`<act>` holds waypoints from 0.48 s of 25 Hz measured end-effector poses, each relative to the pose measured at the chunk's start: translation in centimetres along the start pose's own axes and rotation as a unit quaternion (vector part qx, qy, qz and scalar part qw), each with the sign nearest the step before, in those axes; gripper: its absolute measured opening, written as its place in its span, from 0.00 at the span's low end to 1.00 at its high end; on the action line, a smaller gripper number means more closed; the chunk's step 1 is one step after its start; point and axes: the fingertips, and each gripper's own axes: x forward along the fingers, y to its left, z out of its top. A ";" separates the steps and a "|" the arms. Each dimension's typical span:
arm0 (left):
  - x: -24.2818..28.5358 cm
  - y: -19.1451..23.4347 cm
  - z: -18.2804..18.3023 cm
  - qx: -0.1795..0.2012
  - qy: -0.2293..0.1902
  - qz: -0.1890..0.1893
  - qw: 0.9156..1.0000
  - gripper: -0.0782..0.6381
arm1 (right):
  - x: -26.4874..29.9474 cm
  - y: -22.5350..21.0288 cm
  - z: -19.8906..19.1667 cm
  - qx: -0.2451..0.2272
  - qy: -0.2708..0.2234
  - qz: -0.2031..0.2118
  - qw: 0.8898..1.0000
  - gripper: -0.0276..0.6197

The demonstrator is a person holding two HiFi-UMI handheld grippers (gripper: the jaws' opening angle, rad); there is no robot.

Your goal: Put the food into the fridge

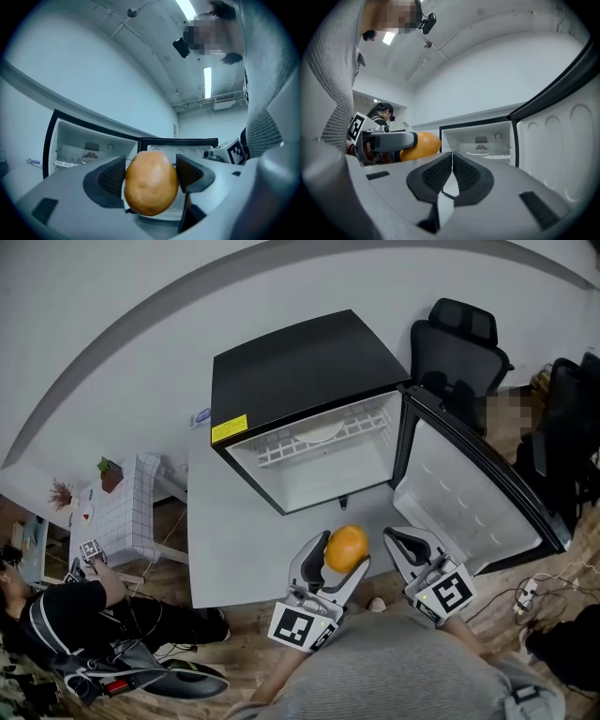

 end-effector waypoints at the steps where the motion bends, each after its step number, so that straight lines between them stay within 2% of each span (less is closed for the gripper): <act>1: 0.0 0.1 0.0 -0.001 0.000 0.000 1.000 0.59 | 0.1 0.0 0.0 -0.001 0.000 0.000 1.000 0.06; 8: 0.7 0.4 -0.1 0.003 0.006 -0.010 1.000 0.59 | 0.0 -0.6 0.6 -0.010 -0.002 -0.010 1.000 0.06; 12: 0.9 0.4 0.3 -0.001 -0.005 -0.010 1.000 0.59 | 0.2 -0.4 0.4 -0.013 0.001 -0.004 1.000 0.06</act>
